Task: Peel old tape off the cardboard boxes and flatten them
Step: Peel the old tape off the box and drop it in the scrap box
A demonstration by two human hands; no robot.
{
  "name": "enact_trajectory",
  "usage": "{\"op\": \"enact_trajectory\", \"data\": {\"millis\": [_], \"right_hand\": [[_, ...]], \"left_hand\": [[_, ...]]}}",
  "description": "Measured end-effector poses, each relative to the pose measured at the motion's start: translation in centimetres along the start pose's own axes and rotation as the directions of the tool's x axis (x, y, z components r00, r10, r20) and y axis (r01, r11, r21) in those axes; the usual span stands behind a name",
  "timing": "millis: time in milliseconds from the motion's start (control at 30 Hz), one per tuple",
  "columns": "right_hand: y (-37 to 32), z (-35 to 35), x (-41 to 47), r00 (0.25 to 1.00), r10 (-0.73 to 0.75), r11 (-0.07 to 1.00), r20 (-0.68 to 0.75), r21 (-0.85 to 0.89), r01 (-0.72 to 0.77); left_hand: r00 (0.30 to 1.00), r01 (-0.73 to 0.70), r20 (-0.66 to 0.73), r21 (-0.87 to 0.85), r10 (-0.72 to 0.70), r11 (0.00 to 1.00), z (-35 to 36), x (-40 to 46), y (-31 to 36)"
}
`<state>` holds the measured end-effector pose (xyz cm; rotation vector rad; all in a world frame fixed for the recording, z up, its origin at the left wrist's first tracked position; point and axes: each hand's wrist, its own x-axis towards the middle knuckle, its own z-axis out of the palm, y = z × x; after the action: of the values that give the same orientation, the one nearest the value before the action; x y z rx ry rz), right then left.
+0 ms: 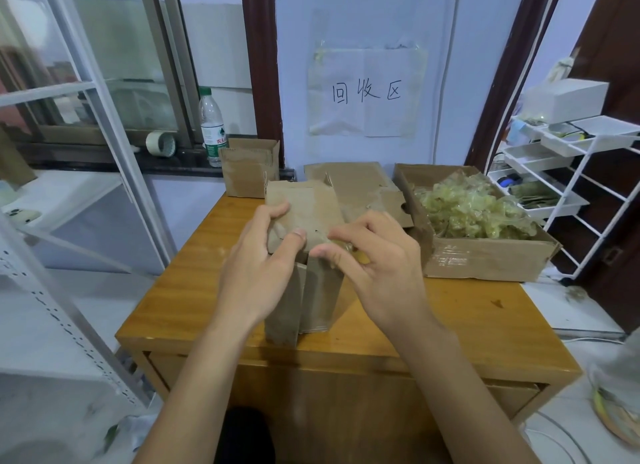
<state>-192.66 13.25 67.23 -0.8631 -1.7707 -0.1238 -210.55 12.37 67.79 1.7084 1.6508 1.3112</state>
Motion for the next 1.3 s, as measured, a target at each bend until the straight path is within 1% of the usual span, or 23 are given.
{"op": "enact_trajectory", "data": {"millis": [100,167,200,267,333,400,467,533,600,700,800,867,933,1033,1100,1200,1300], "right_hand": [[-0.4,0.5,0.3,0.996,0.087,0.994,-0.024,0.072,-0.085],[-0.8,0.5,0.2,0.996,0.093,0.992,-0.006,0.085,-0.092],[-1.0,0.4,-0.1,0.997,0.072,0.994,0.019,0.084,-0.074],[-1.3,0.0,-0.8,0.992,0.042,0.992,0.118,0.115,-0.056],[-1.2,-0.3,-1.5,0.976,0.049,0.981,0.214,0.171,-0.086],[-0.8,-0.3,-1.8,0.978,0.08,0.976,0.19,0.186,-0.116],[-0.5,-0.3,-1.8,0.98,0.159,0.964,0.12,0.195,-0.181],[-0.4,-0.4,-1.6,0.969,0.229,0.939,0.095,0.24,-0.246],[-0.5,-0.7,-1.2,0.96,0.263,0.925,0.097,0.259,-0.279],[-0.8,-0.7,-0.5,0.95,0.291,0.92,0.11,0.239,-0.309],[-1.1,-0.3,0.2,0.914,0.376,0.886,0.153,0.23,-0.403],[-1.2,0.1,0.4,0.903,0.401,0.881,0.151,0.207,-0.426],[-1.3,0.3,0.4,0.918,0.38,0.896,0.115,0.202,-0.396],[-1.2,0.3,-0.5,0.959,0.281,0.94,0.042,0.191,-0.284],[-1.1,0.2,-1.1,0.979,0.199,0.972,0.046,0.119,-0.203],[-0.8,0.5,-1.8,0.994,0.105,0.993,0.035,-0.05,-0.103],[-0.4,1.0,-2.5,0.995,0.104,0.983,-0.003,-0.15,-0.104]], "left_hand": [[1.0,0.005,-0.005,-0.005,-0.005,1.0,-0.1,0.1,0.0],[1.0,0.004,-0.007,-0.014,-0.004,1.0,-0.1,0.2,0.0],[1.0,0.005,-0.007,-0.023,-0.005,1.0,-0.1,0.2,0.0],[1.0,0.006,-0.015,-0.047,-0.007,0.999,-0.2,0.3,-0.1],[1.0,0.006,-0.018,-0.067,-0.008,0.998,-0.3,0.4,-0.3],[1.0,0.01,-0.015,-0.073,-0.011,0.997,-0.3,0.4,-0.3],[1.0,0.014,-0.018,-0.065,-0.015,0.998,-0.2,0.4,-0.3],[1.0,0.013,-0.016,-0.059,-0.014,0.998,-0.2,0.5,-0.4],[1.0,0.006,-0.01,-0.063,-0.007,0.998,-0.3,0.6,-0.5],[1.0,0.0,-0.005,-0.068,0.0,0.998,-0.2,0.5,-0.6],[1.0,0.0,-0.001,-0.061,0.0,0.998,-0.1,0.5,-0.6],[1.0,0.001,-0.004,-0.057,-0.002,0.998,-0.1,0.8,-0.6],[1.0,0.006,-0.006,-0.059,-0.006,0.998,-0.1,0.9,-0.6],[1.0,0.016,-0.019,-0.054,-0.017,0.998,-0.1,1.0,-0.6],[0.999,0.02,-0.029,-0.047,-0.021,0.999,-0.2,0.9,-0.7],[1.0,0.018,-0.006,-0.043,-0.018,0.999,-0.1,1.0,-0.5],[1.0,0.017,0.004,-0.031,-0.017,0.999,0.3,0.9,-0.2]]}}
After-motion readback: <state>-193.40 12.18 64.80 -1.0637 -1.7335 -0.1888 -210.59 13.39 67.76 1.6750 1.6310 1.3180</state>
